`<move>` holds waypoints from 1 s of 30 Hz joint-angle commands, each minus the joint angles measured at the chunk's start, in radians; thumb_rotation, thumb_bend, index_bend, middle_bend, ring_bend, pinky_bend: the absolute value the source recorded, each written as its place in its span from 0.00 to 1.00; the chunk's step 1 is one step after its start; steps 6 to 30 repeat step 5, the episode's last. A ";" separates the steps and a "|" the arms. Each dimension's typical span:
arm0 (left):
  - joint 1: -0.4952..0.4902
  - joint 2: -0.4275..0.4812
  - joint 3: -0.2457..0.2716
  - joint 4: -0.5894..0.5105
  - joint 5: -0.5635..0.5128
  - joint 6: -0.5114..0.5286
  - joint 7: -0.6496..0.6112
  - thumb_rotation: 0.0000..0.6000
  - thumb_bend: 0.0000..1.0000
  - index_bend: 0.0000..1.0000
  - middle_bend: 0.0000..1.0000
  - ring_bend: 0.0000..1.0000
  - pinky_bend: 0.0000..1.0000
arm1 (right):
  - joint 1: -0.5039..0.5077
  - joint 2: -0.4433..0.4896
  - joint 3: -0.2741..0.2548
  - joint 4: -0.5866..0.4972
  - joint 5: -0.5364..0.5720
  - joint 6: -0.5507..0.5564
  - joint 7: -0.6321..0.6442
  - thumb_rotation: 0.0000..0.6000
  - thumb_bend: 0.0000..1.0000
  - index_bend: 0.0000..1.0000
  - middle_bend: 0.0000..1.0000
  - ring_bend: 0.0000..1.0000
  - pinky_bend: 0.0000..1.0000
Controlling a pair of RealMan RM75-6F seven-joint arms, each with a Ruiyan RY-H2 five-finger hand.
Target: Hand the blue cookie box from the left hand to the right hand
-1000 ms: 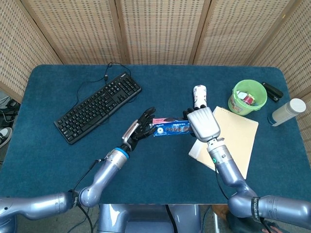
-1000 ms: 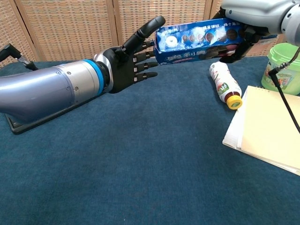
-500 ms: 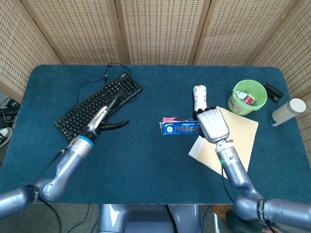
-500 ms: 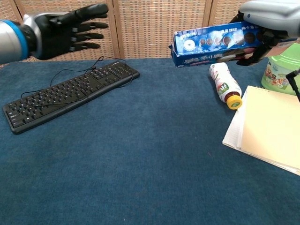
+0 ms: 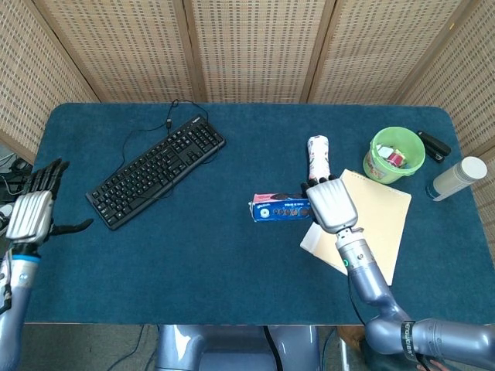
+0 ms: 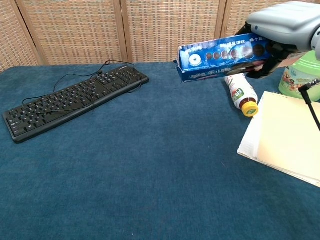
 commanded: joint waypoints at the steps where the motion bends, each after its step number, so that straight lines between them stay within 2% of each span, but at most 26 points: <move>1: 0.057 -0.003 0.068 -0.028 0.024 0.072 0.078 1.00 0.09 0.00 0.00 0.00 0.00 | 0.005 -0.011 0.000 -0.008 -0.003 0.009 -0.019 1.00 0.68 0.67 0.61 0.63 0.55; 5: 0.065 -0.004 0.086 -0.051 0.050 0.102 0.134 1.00 0.09 0.00 0.00 0.00 0.00 | 0.009 -0.021 0.002 -0.018 -0.004 0.019 -0.037 1.00 0.68 0.67 0.61 0.64 0.55; 30: 0.065 -0.004 0.086 -0.051 0.050 0.102 0.134 1.00 0.09 0.00 0.00 0.00 0.00 | 0.009 -0.021 0.002 -0.018 -0.004 0.019 -0.037 1.00 0.68 0.67 0.61 0.64 0.55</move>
